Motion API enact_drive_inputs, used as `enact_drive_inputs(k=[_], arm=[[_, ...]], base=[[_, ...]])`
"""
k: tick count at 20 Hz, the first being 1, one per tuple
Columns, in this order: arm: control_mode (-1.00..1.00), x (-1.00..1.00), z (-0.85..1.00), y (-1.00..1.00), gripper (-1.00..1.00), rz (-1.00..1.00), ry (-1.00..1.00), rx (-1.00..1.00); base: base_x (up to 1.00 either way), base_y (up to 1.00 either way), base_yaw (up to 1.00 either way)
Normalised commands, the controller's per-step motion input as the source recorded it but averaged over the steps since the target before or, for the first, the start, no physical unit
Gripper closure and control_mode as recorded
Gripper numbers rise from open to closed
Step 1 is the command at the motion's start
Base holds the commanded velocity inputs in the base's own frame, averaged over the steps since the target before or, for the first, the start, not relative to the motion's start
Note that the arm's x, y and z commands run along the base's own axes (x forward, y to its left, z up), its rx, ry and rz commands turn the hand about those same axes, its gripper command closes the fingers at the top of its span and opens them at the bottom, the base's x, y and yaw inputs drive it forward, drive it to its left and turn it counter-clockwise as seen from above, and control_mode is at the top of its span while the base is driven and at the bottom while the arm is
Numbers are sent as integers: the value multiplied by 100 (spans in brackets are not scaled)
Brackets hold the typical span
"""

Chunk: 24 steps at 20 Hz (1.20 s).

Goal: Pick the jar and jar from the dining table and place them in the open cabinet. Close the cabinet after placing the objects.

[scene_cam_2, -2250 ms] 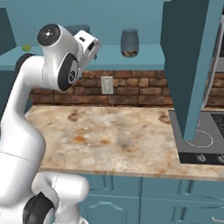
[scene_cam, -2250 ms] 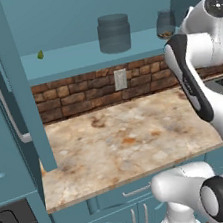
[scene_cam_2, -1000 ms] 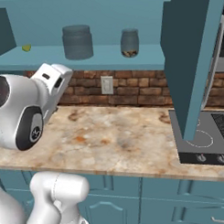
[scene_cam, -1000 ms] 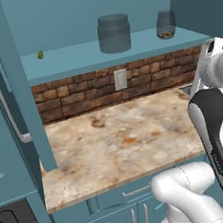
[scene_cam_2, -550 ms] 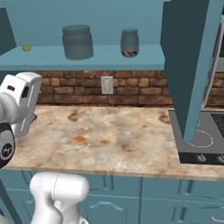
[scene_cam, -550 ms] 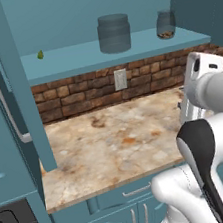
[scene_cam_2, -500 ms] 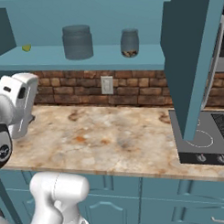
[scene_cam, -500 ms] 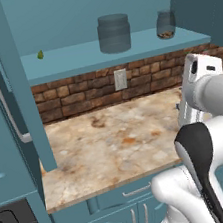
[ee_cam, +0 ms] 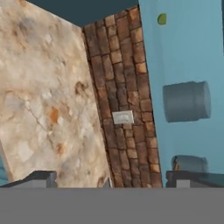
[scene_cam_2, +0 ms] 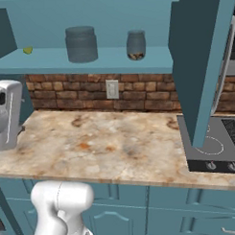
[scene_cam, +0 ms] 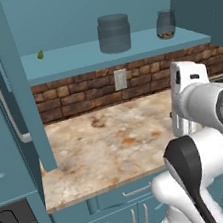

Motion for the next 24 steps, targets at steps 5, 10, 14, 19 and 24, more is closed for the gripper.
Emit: enact_drive_inputs(k=[5,10,14,19,24], arm=[[-100,-38,-35,28,-100,4,-6,-11],[-100,-24,-39,19,-100,6,-6,-11],[-100,-27,-46,1,-100,9,-13,-12],[-100,-29,-43,0,-100,13,-21,-14],[-100,-25,-27,9,-100,12,-12,-12]], base=[[0,0,0],[0,0,0],[0,0,0],[0,0,0],[0,0,0]])
